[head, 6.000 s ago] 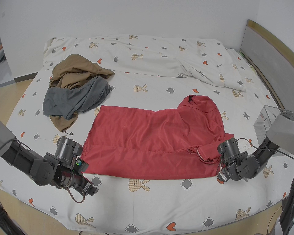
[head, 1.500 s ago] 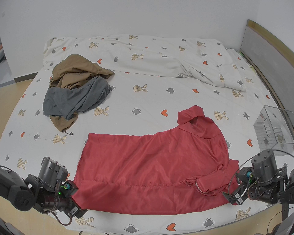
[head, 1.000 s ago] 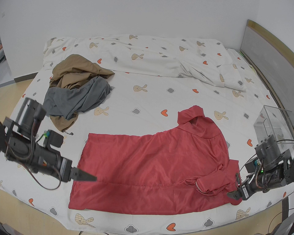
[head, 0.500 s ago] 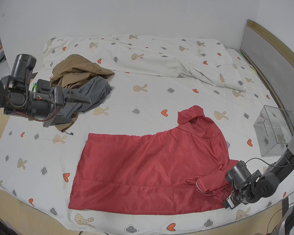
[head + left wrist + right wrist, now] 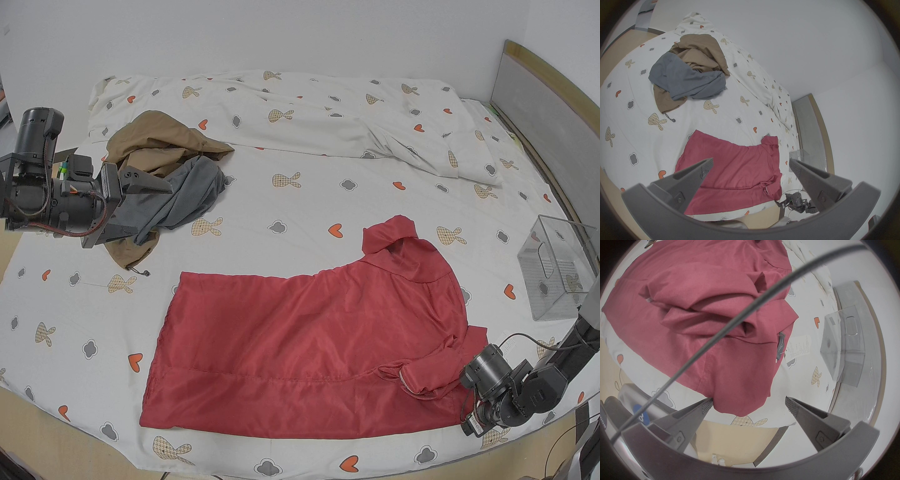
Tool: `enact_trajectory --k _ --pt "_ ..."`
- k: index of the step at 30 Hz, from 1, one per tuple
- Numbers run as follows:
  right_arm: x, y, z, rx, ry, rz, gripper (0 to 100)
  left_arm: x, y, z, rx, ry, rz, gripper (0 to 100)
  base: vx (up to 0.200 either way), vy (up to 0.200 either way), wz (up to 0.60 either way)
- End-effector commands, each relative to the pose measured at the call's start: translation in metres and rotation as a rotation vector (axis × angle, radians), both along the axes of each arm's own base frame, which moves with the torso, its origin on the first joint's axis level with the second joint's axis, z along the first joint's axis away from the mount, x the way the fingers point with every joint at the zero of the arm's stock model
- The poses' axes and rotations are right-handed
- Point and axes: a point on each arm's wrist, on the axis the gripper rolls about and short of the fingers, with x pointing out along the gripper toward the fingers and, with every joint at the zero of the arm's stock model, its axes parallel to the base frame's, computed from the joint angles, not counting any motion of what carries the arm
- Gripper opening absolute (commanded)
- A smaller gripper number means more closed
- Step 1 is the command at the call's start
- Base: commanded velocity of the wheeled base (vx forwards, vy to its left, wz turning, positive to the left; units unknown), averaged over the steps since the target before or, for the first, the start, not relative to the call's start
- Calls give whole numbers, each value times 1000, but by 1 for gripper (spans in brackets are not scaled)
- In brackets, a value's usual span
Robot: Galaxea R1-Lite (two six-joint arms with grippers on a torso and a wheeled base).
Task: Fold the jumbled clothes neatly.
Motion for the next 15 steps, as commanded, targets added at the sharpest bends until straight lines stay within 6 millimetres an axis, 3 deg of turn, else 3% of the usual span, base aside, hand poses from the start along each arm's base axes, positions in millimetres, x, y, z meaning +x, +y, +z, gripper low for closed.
enact_trajectory --k 1,2,5,7,8,9,12,14,15 --pt "-6 -1 21 67 -84 -4 100 -2 4 -10 -2 -24 29 100 0 0 0" --pt "-13 -1 44 170 -159 28 100 -1 6 -21 21 -70 50 100 0 0 0" --pt "-25 -1 90 399 -293 119 100 2 7 -34 38 -131 43 100 0 0 0" --pt "-34 -6 119 517 -361 151 100 5 6 -37 35 -158 41 100 0 0 0" --pt "-35 -7 121 525 -364 152 100 5 6 -37 34 -163 41 100 0 0 0" --pt "-38 -14 143 620 -406 134 100 6 5 -37 29 -193 38 100 0 0 0" --pt "-30 -26 156 774 -419 -10 100 8 4 -35 16 -217 20 100 0 0 0" --pt "-30 -26 156 774 -419 -10 100 8 4 -35 16 -217 20 100 0 0 0" --pt "-22 -32 156 857 -403 -106 100 7 2 -30 -37 -214 -33 100 0 0 0"
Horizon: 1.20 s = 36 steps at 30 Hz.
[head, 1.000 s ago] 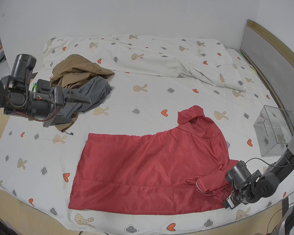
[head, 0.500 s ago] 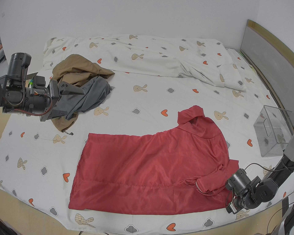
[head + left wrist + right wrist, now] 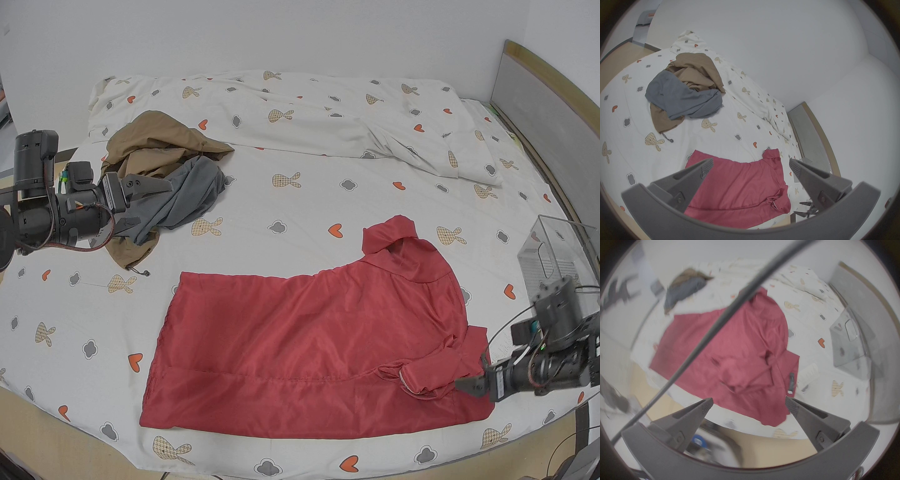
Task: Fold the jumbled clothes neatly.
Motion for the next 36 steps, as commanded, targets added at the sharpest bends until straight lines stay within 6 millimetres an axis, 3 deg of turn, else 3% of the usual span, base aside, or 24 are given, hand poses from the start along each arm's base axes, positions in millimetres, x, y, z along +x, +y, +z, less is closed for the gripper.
enact_trajectory --k 1,5,9,11,15,17,20,23,24,30,35,36 --pt "0 -26 51 294 -110 -164 100 -1 -3 -5 -67 0 -83 100 0 0 0" --pt "20 -36 35 208 -104 -286 100 -3 -4 0 -172 71 -160 100 0 0 0" --pt "20 -41 11 83 -140 -339 100 -7 -5 -5 -201 122 -203 100 0 0 0" --pt "23 -36 0 103 -140 -323 100 -11 -4 -12 -199 147 -197 100 0 0 0" --pt "66 -26 -18 156 -174 -289 100 -10 14 -18 -205 155 -147 100 0 0 0" --pt "76 -27 -27 95 -181 -235 100 -11 14 -17 -195 142 -148 100 0 0 0" --pt "74 -24 -37 -14 -170 -103 100 -10 19 -19 -168 130 -140 100 0 0 0" --pt "84 -16 -21 20 -257 -66 100 -3 29 -28 -167 152 -109 100 0 0 0" --pt "93 -7 -8 69 -310 -62 100 7 31 -40 -171 193 -101 100 0 0 0" --pt "111 5 24 335 -390 -232 100 21 22 -60 -158 243 -135 100 0 0 0" --pt "126 -8 21 275 -405 -245 100 22 18 -65 -145 254 -155 100 0 0 0" --pt "134 -20 13 174 -404 -230 100 21 16 -63 -143 245 -162 100 0 0 0"
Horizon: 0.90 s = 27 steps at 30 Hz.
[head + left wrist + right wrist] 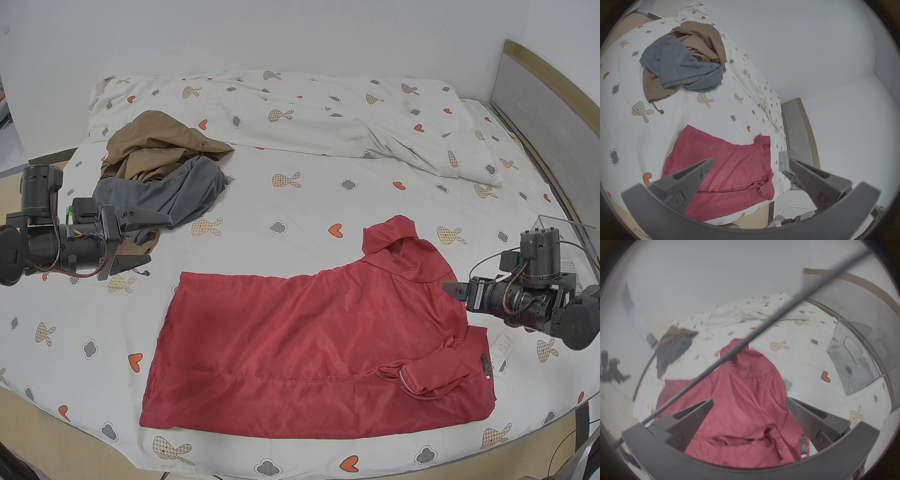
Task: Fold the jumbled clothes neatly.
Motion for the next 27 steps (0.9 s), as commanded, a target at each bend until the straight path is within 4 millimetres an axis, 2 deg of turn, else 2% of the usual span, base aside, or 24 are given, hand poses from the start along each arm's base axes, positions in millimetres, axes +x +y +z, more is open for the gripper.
enact_trajectory --k 1,6,7,8,10,13,17,22,27 --pt "36 -18 -3 -121 -38 -36 100 12 -6 -21 16 51 -32 100 0 0 0" --pt "55 -18 -10 -129 -73 -54 100 11 -5 -19 16 45 -29 100 0 0 0" --pt "65 -14 -7 -114 -110 -53 100 11 -5 -19 16 44 -27 100 0 0 0" --pt "73 -9 -13 -98 -101 -31 100 11 -5 -19 16 44 -27 100 0 0 0" --pt "78 -6 -21 -77 -73 17 100 11 -4 -18 16 42 -25 100 0 0 0" --pt "84 -7 -20 -43 -84 70 100 11 -4 -19 16 44 -25 100 0 0 0" --pt "110 -12 -23 -6 -119 119 100 11 -5 -22 17 52 -28 100 0 0 0" --pt "130 -11 -18 -20 -173 123 100 12 -5 -23 18 56 -28 100 0 0 0" --pt "147 -11 -30 -103 -185 152 100 11 -5 -23 19 56 -30 100 0 0 0"
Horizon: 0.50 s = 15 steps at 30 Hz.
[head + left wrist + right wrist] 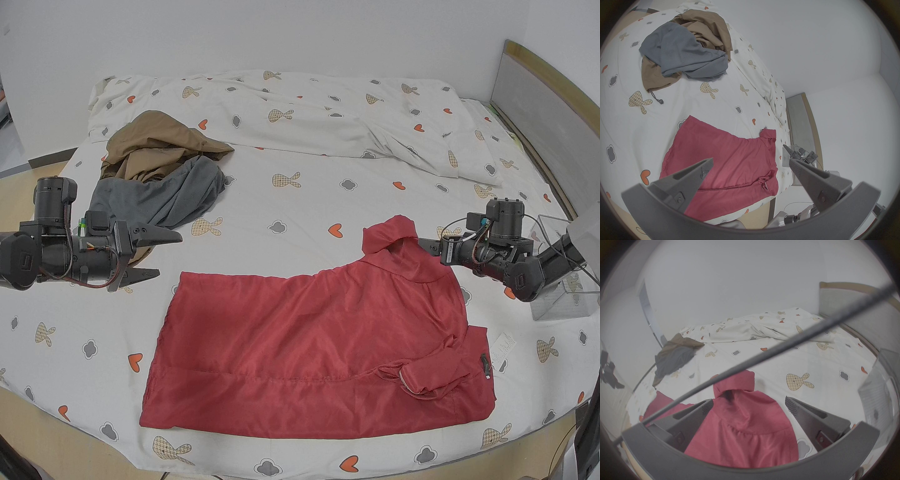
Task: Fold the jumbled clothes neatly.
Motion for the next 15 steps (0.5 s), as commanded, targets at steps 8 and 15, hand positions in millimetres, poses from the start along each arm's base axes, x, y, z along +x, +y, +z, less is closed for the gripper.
enact_trajectory --k 8,15 --pt "35 7 -36 -45 -24 19 100 -3 -1 -2 24 -16 -19 100 0 0 0" --pt "42 9 -37 -53 -29 18 100 -4 -4 -2 23 -13 -27 100 0 0 0"
